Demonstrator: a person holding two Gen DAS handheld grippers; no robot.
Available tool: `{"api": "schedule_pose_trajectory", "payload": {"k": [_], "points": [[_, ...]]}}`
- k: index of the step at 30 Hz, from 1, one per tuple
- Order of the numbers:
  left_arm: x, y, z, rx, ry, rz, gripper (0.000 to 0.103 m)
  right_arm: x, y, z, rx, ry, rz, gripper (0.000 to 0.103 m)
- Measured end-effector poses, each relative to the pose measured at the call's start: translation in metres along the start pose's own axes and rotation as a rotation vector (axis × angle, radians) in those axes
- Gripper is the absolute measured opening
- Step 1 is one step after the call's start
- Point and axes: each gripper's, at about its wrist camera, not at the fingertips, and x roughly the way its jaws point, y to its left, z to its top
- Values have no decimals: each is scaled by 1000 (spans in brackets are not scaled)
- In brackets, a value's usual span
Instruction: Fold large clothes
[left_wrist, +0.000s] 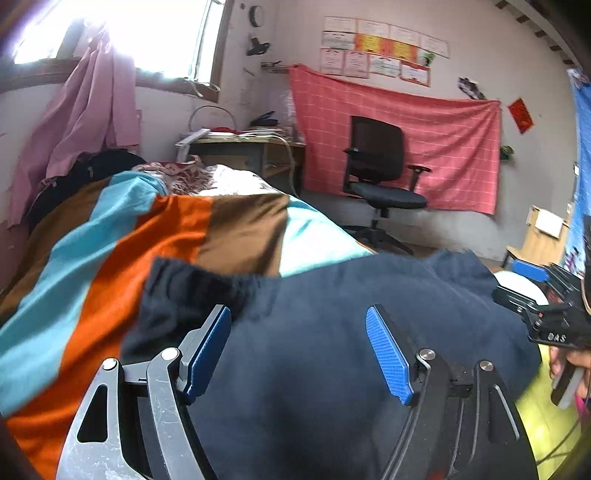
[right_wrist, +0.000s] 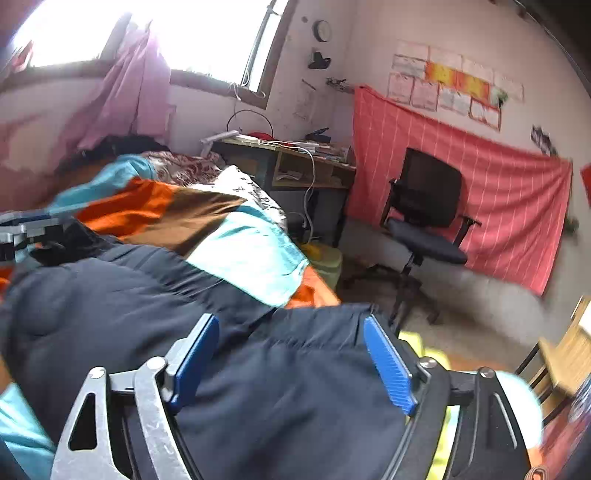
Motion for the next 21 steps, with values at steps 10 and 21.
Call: {"api": "schedule_pose_trajectory", "payload": {"k": [10, 21], "points": [[28, -39, -41, 124, 56, 27, 77, -11, 24, -52, 65, 67, 162, 96], [89, -12, -15, 121, 24, 198, 87, 64, 31, -20, 28, 87, 89, 100]]}}
